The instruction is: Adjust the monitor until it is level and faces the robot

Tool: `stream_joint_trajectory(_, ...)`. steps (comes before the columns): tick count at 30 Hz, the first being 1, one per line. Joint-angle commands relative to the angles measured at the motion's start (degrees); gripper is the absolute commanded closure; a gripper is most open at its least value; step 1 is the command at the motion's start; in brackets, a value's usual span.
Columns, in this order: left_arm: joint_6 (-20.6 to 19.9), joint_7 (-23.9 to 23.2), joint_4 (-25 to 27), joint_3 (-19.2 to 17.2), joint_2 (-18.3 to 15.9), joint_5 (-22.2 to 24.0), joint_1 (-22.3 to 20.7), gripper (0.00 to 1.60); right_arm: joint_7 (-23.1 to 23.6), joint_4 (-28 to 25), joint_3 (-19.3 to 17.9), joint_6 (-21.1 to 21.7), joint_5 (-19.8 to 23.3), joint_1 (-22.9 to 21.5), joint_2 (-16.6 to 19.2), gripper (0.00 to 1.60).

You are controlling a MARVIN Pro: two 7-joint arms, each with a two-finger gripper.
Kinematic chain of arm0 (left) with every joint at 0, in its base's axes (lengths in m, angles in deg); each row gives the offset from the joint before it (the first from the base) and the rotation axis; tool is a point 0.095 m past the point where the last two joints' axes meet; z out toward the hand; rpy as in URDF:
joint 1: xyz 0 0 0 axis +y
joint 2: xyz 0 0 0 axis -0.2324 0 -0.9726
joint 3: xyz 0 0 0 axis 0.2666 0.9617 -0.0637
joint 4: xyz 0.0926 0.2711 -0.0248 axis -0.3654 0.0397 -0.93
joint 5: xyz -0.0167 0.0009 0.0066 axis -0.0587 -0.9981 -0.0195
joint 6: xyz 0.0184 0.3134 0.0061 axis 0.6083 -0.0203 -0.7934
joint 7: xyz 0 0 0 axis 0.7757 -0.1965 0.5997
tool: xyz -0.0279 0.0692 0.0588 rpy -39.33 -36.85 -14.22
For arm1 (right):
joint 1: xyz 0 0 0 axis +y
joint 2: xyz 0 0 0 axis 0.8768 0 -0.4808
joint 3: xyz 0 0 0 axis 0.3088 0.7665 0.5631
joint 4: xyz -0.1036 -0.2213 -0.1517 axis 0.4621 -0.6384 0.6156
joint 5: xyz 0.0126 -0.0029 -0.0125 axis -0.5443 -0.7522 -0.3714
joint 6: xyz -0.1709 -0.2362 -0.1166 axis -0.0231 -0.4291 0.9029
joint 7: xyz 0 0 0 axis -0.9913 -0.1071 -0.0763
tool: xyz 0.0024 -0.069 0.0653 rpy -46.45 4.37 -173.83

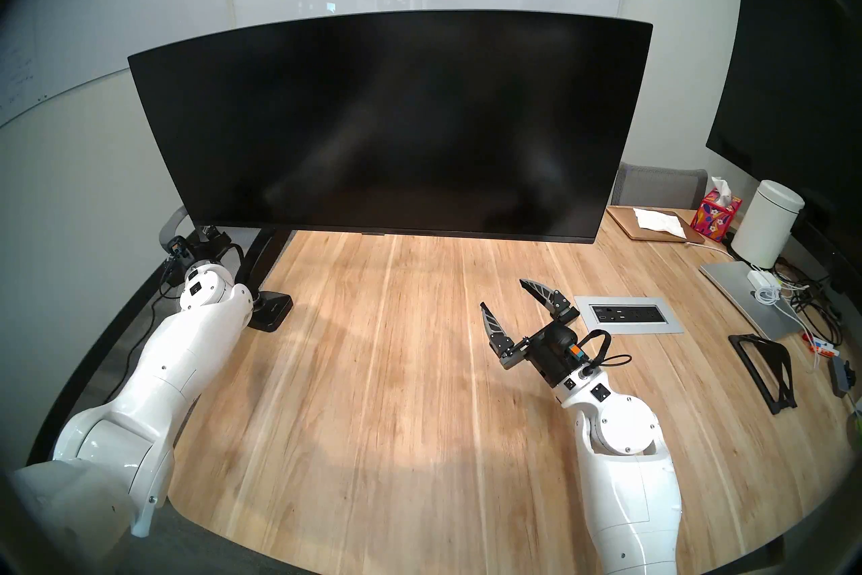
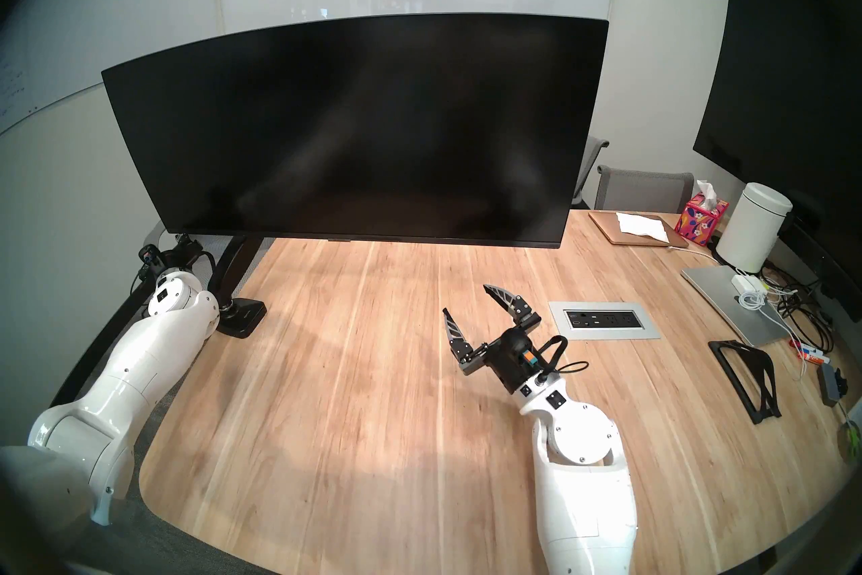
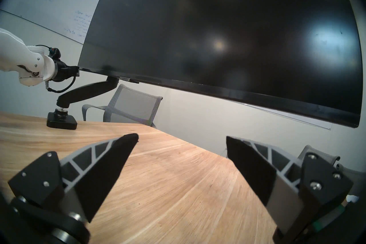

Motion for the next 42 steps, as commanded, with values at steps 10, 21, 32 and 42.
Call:
stream_joint_trajectory(10, 1.7, -1.5, 3.9, -0.3, -0.8, -1.1, -5.2, 0.0, -0.1, -1.0, 0.0, -0.2, 0.2, -0.5, 0.0, 0.0)
stream_joint_trajectory(21, 1.6, -1.3, 4.0, -0.5, -0.8, -0.9, -5.9, 0.0, -0.1, -1.0, 0.0, -0.2, 0.2, -0.5, 0.0, 0.0)
stream_joint_trajectory(32, 1.6, -1.1, 4.0, -0.6, -0.7, -0.8, -6.1, 0.0, -0.1, -1.0, 0.0, -0.2, 0.2, -0.5, 0.0, 0.0)
stream_joint_trajectory(42, 1.6, -0.9, 4.3, -0.7, -0.8, -0.6, -6.6, 0.0, -0.1, -1.0, 0.0, -0.2, 0.2, -0.5, 0.0, 0.0)
